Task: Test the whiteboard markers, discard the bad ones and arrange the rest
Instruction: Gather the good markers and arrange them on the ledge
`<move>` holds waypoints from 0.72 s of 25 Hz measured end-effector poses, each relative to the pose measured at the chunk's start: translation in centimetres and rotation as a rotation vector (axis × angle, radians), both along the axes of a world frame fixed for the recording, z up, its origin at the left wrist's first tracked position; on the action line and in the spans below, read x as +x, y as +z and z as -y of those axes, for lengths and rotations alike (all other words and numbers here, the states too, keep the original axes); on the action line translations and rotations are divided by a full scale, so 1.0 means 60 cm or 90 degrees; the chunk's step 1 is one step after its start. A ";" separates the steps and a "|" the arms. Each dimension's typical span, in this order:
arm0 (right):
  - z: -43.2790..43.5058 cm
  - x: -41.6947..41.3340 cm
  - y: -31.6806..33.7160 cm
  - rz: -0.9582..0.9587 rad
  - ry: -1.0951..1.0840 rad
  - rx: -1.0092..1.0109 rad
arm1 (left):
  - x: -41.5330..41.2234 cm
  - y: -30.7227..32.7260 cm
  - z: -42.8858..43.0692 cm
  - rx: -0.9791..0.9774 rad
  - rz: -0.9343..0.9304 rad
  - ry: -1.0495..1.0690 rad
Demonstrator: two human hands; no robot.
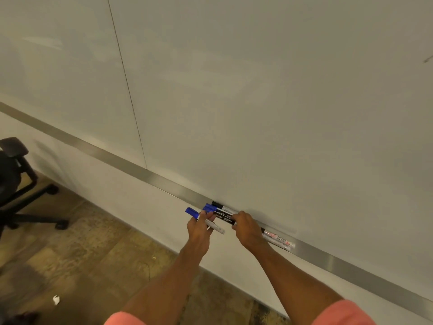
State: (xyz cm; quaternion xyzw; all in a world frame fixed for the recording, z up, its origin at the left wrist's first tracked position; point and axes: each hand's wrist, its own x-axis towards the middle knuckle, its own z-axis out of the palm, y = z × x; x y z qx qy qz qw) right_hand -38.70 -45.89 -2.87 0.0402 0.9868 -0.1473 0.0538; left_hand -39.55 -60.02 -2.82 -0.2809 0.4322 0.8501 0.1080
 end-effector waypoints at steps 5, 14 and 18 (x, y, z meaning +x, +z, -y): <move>0.010 -0.018 -0.011 0.011 -0.011 0.029 | -0.015 -0.016 0.014 -0.007 0.022 -0.006; 0.007 -0.020 -0.013 -0.010 -0.036 -0.007 | -0.018 -0.025 0.010 -0.021 0.031 -0.021; 0.018 -0.015 -0.010 -0.035 -0.031 -0.112 | -0.014 -0.017 0.006 -0.005 0.005 -0.028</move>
